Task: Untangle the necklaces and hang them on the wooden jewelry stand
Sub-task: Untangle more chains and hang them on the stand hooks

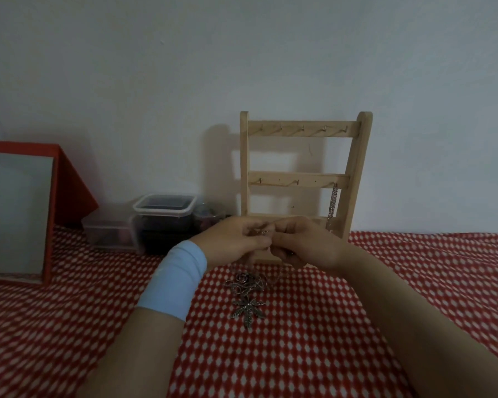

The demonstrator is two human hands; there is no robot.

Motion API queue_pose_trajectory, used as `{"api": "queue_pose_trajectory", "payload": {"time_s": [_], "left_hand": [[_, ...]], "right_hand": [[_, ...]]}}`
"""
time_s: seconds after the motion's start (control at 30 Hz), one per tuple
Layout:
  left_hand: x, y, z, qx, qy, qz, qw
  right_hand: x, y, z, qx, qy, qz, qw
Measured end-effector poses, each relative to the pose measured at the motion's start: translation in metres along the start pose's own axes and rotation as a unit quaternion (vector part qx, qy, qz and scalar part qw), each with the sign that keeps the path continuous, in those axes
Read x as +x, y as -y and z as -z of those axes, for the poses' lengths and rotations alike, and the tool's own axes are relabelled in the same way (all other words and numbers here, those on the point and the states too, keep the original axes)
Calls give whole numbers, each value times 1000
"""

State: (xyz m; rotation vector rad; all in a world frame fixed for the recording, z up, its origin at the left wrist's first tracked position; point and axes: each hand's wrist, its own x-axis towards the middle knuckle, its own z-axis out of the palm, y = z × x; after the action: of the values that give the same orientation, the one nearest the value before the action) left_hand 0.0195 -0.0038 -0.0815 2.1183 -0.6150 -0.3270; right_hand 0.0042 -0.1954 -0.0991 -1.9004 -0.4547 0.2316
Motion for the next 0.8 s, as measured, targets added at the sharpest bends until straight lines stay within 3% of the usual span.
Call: {"api": "queue_pose_trajectory", "payload": {"time_s": [0.2, 0.4, 0.53, 0.8], "left_hand": [[-2, 9, 12, 103, -32, 50, 993], [-1, 9, 15, 30, -91, 17, 995], [-2, 11, 15, -17, -109, 35, 993], [0, 14, 13, -48, -133, 36, 989]], "right_hand": [[1, -7, 9, 49, -9, -26, 998], [0, -10, 13, -27, -34, -34, 998], [1, -9, 11, -51, -91, -13, 994], [6, -7, 6, 52, -129, 6, 990]]}}
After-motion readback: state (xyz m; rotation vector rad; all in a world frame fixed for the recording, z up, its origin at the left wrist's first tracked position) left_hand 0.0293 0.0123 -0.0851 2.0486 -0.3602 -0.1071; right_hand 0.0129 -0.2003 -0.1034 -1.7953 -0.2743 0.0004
